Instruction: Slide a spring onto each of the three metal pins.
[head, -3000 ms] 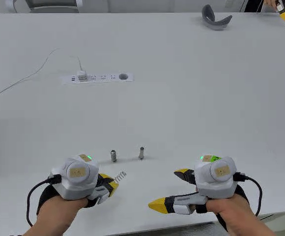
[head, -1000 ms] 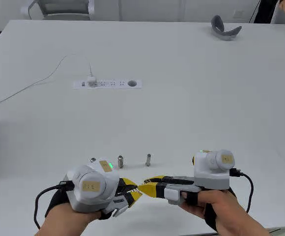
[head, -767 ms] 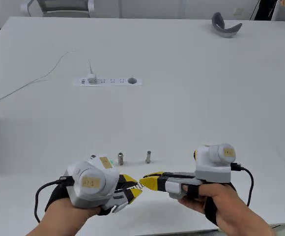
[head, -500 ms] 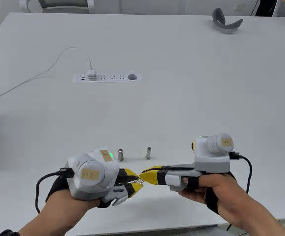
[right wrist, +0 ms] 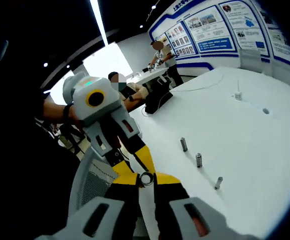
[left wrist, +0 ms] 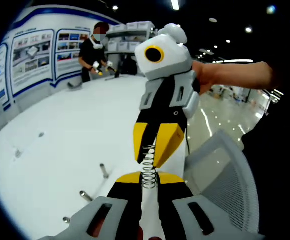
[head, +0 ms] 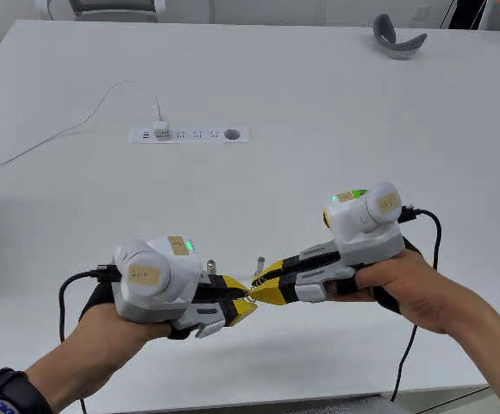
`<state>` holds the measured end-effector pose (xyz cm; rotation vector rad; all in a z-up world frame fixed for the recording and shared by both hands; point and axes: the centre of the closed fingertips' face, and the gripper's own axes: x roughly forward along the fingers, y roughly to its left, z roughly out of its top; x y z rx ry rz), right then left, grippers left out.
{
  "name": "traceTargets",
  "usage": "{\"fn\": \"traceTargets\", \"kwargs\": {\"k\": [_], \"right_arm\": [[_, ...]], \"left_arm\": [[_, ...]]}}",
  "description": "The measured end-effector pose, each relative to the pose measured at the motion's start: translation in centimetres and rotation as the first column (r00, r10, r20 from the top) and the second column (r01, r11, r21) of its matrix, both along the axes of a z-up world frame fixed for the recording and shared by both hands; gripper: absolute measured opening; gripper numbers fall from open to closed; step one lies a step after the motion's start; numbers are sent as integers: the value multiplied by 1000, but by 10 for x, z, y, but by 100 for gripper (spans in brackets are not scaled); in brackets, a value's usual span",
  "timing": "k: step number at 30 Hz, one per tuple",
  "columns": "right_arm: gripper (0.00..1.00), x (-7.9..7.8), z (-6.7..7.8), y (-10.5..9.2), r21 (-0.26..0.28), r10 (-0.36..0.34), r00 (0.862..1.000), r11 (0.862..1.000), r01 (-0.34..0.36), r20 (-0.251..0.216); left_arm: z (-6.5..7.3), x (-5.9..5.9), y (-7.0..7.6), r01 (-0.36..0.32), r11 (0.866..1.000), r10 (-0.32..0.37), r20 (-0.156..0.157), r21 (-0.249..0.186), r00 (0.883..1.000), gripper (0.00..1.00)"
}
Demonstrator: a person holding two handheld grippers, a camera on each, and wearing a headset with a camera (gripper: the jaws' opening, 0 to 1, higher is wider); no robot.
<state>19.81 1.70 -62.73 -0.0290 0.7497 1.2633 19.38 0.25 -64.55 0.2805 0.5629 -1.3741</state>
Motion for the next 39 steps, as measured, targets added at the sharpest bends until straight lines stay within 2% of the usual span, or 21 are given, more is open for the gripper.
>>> {"fn": "traceTargets", "kwargs": {"k": [5,9,14,17,21,26,29,32,39], "right_arm": [[13,-6,1,-1,-72,113,993,991,-110,36],[14,-9,0,2,-102,162,985,982,-156,55],[13,-17,-4,5,-125,236,970,966,-226,66],[13,-21,-5,4,-125,266,962,958,-258,57],[13,-26,-7,1,-126,281,959,954,-274,44],[13,-27,-9,0,-123,277,960,955,-269,46],[13,-27,-10,-1,-121,268,962,958,-260,51],[13,-27,-11,-1,-117,258,965,961,-250,53],[12,-26,-14,-5,-109,208,977,973,-202,47]], "left_arm": [[5,-4,-2,29,1000,-29,4,-12,1000,10],[6,-7,-3,46,999,-46,4,-16,999,10],[4,-14,-4,85,996,-85,5,-9,996,10],[2,-17,-4,99,995,-99,1,-9,995,10],[2,-21,-5,108,994,-108,-1,-11,994,10],[0,-22,-6,113,994,-113,-6,-13,994,10],[-1,-22,-6,109,994,-110,-14,-17,994,11],[-3,-22,-7,96,995,-97,-41,-26,994,11],[-9,-21,-2,67,998,-68,-38,-19,997,16]]}}
